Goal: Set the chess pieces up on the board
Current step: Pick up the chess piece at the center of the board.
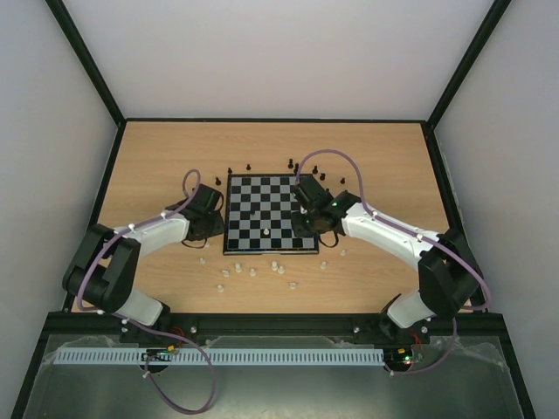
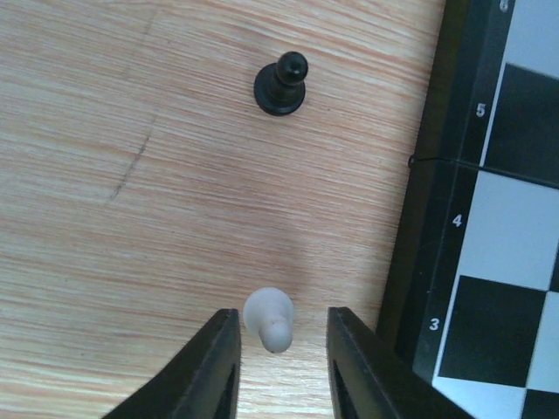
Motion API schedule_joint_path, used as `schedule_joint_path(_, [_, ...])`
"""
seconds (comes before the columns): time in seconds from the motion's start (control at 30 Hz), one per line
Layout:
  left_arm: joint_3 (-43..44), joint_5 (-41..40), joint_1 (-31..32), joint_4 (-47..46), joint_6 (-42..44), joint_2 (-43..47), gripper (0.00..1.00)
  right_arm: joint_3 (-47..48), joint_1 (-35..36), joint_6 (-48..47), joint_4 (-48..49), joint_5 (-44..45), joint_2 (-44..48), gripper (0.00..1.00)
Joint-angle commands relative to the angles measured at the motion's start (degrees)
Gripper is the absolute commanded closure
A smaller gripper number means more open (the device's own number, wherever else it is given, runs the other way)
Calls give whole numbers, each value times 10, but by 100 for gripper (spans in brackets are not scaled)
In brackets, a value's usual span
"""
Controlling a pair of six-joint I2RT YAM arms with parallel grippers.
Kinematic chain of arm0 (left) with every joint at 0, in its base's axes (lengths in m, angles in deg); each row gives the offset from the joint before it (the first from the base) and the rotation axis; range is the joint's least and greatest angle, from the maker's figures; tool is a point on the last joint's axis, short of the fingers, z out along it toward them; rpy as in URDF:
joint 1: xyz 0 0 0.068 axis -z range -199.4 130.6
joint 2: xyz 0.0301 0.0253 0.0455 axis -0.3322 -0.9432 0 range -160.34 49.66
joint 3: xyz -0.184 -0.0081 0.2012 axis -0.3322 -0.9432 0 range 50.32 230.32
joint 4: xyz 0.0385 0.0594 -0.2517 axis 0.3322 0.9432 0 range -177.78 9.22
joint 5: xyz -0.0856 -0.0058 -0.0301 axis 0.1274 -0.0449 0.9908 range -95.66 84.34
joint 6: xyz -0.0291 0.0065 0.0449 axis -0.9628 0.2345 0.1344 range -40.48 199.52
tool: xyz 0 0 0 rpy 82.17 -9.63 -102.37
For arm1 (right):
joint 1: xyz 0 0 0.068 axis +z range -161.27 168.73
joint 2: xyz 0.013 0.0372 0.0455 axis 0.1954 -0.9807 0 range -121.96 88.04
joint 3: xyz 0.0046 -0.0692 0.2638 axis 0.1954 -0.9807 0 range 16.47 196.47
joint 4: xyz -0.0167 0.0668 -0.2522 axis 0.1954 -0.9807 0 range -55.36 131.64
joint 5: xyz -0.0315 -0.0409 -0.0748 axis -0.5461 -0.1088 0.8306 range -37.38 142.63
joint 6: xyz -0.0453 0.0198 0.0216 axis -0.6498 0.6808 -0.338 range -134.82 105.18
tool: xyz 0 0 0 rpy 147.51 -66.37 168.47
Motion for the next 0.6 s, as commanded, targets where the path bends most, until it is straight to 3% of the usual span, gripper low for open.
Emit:
schedule_joint_path(0.0, [7,-3,2,-4,5,-14,73,-10,4,-5,-5,-7,15,67])
schedule_joint_path(0.23, [10,-10,3,4,11,-13,96,-13,4,-4,-1,-10,13,67])
schedule_joint_path(0.4, [18,-18,14,18,13,-12,98,-13,4,-5,-2,-8,13,67])
schedule_joint_path(0.57, [60,-31,66,86,18,17,98,-11,4,-5,-6,-4,17,67])
